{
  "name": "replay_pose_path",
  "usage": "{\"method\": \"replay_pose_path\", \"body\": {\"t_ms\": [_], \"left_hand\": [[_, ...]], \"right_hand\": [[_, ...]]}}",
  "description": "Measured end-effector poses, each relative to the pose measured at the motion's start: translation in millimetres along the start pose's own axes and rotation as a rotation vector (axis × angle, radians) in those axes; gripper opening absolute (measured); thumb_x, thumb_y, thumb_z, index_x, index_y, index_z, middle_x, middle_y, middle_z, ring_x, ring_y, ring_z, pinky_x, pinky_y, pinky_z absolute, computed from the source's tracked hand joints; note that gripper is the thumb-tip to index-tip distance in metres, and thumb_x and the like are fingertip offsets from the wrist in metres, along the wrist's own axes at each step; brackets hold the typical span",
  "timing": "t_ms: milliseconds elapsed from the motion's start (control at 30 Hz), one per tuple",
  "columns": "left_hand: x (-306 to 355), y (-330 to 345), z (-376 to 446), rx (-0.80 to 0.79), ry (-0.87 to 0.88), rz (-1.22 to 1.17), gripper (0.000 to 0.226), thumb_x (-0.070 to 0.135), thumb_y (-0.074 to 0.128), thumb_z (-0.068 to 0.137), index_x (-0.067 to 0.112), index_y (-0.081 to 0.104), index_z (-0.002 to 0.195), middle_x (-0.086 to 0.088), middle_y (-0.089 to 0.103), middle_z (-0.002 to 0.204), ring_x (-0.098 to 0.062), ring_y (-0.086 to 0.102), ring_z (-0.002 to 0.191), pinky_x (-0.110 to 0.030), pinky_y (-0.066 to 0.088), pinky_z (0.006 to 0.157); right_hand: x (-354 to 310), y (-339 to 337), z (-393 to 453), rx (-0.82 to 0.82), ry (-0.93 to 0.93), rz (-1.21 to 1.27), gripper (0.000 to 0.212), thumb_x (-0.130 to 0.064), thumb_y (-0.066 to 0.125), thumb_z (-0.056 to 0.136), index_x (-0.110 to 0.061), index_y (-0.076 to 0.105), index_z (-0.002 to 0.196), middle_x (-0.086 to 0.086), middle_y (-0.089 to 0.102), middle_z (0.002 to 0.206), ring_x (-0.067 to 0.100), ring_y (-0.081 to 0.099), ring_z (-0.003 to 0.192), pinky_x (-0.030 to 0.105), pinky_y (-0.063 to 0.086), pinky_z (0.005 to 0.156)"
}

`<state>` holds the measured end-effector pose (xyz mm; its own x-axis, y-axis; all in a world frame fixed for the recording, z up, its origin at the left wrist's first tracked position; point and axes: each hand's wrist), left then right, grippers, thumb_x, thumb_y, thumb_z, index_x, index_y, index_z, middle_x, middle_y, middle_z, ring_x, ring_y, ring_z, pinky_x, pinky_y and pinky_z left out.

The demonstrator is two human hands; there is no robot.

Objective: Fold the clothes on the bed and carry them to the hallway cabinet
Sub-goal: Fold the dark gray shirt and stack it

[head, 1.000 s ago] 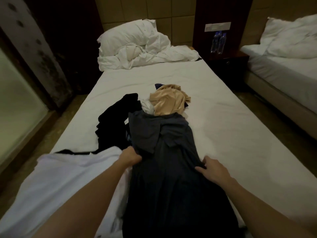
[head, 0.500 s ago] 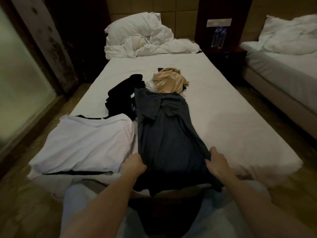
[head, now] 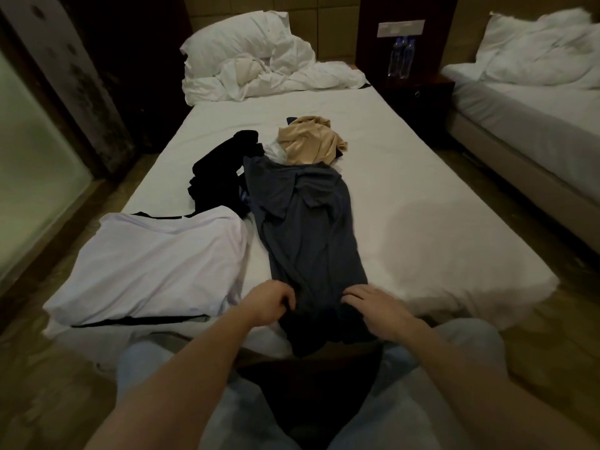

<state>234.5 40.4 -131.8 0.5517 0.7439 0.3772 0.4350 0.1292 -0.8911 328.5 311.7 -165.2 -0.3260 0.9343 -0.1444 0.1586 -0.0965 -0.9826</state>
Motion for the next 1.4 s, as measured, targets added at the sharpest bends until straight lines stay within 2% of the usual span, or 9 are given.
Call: {"method": "replay_pose_path", "body": {"t_ms": [133, 233, 367, 500, 600, 767, 1067, 1200, 1400], "left_hand": [[-8.3, 25.0, 4.9, -0.059, 0.373, 0.415, 0.05, 0.009, 0.064, 0.076, 0.017, 0.059, 0.125, -0.007, 0.043, 0.141, -0.027, 0.044, 0.125, -0.037, 0.044, 0.099], [-12.8, 37.5, 6.1, -0.033, 0.399, 0.642, 0.076, 0.01, 0.071, 0.073, 0.023, 0.039, 0.141, -0.014, 0.033, 0.148, -0.031, 0.038, 0.128, -0.039, 0.044, 0.1], [-9.6, 51.5, 10.7, 0.172, 0.446, 0.697, 0.058, 0.02, 0.083, 0.058, 0.026, 0.061, 0.112, -0.011, 0.062, 0.113, -0.025, 0.062, 0.09, -0.03, 0.054, 0.07], [0.5, 38.9, 15.6, 0.286, 0.182, 0.242, 0.017, 0.024, 0.051, 0.096, 0.015, 0.058, 0.108, -0.011, 0.064, 0.107, -0.032, 0.063, 0.092, -0.038, 0.051, 0.076], [-2.6, 14.3, 26.7, 0.312, -0.164, -0.353, 0.029, 0.032, 0.044, 0.104, 0.009, 0.062, 0.102, -0.015, 0.07, 0.102, -0.034, 0.064, 0.095, -0.044, 0.05, 0.083], [-16.5, -30.0, 40.9, 0.434, -0.319, -0.962, 0.045, 0.048, 0.059, 0.095, 0.005, 0.072, 0.094, -0.01, 0.075, 0.093, -0.024, 0.071, 0.092, -0.046, 0.054, 0.086], [-62.6, -126.7, 90.5, 0.544, -0.376, -1.525, 0.019, 0.003, 0.06, 0.095, 0.008, 0.059, 0.113, -0.008, 0.068, 0.103, -0.022, 0.066, 0.091, -0.027, 0.056, 0.065], [-81.9, -165.8, 126.0, 0.542, -0.531, -1.832, 0.015, 0.002, 0.046, 0.09, 0.003, 0.06, 0.089, -0.012, 0.064, 0.083, -0.024, 0.062, 0.074, -0.033, 0.054, 0.065], [-113.7, -200.7, 201.3, 0.788, -0.465, -1.495, 0.008, 0.01, 0.059, 0.095, 0.014, 0.066, 0.093, -0.01, 0.069, 0.092, -0.029, 0.067, 0.091, -0.045, 0.056, 0.086]], "right_hand": [[2.1, -1.7, -2.3, -0.099, -0.063, -0.274, 0.085, -0.002, 0.064, 0.084, -0.019, 0.02, 0.155, 0.004, 0.016, 0.163, 0.024, 0.015, 0.15, 0.038, 0.025, 0.118], [6.2, 3.9, -0.4, 0.011, -0.109, -0.323, 0.083, -0.013, 0.087, 0.063, -0.018, 0.055, 0.138, 0.007, 0.054, 0.142, 0.023, 0.054, 0.129, 0.034, 0.05, 0.096], [10.1, 19.4, 5.8, 0.115, -0.152, -0.333, 0.069, -0.02, 0.093, 0.046, -0.021, 0.072, 0.112, 0.0, 0.072, 0.114, 0.019, 0.069, 0.102, 0.028, 0.056, 0.079], [10.4, 5.8, 20.0, 0.151, -0.029, -0.155, 0.034, -0.023, 0.069, 0.071, -0.017, 0.067, 0.105, 0.002, 0.07, 0.098, 0.024, 0.066, 0.092, 0.032, 0.051, 0.078], [9.9, -18.8, 34.9, 0.158, 0.279, 0.376, 0.037, -0.029, 0.041, 0.095, -0.003, 0.065, 0.107, 0.02, 0.067, 0.104, 0.037, 0.062, 0.097, 0.04, 0.046, 0.079], [11.7, -74.2, 76.9, 0.471, 0.61, 1.035, 0.041, -0.039, 0.051, 0.1, -0.001, 0.067, 0.096, 0.015, 0.069, 0.093, 0.028, 0.065, 0.087, 0.042, 0.05, 0.076], [34.5, -145.4, 182.4, 0.599, 0.459, 0.931, 0.012, -0.015, 0.045, 0.103, -0.012, 0.053, 0.095, -0.001, 0.058, 0.091, 0.018, 0.054, 0.087, 0.031, 0.039, 0.071], [55.8, -165.6, 234.0, 0.6, 0.471, 1.239, 0.016, -0.013, 0.045, 0.102, -0.018, 0.06, 0.103, 0.005, 0.064, 0.106, 0.022, 0.059, 0.101, 0.035, 0.045, 0.086], [95.7, -177.0, 308.7, 0.697, 0.571, 1.222, 0.016, -0.017, 0.04, 0.105, -0.014, 0.055, 0.107, 0.003, 0.059, 0.101, 0.023, 0.056, 0.099, 0.033, 0.042, 0.077]]}}
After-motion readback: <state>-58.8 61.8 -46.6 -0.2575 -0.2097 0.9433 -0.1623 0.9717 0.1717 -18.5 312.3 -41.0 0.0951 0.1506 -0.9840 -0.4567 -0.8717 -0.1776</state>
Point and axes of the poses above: each hand's wrist, its own z-axis towards the middle knuckle, its own y-axis out of the palm, x = y × z
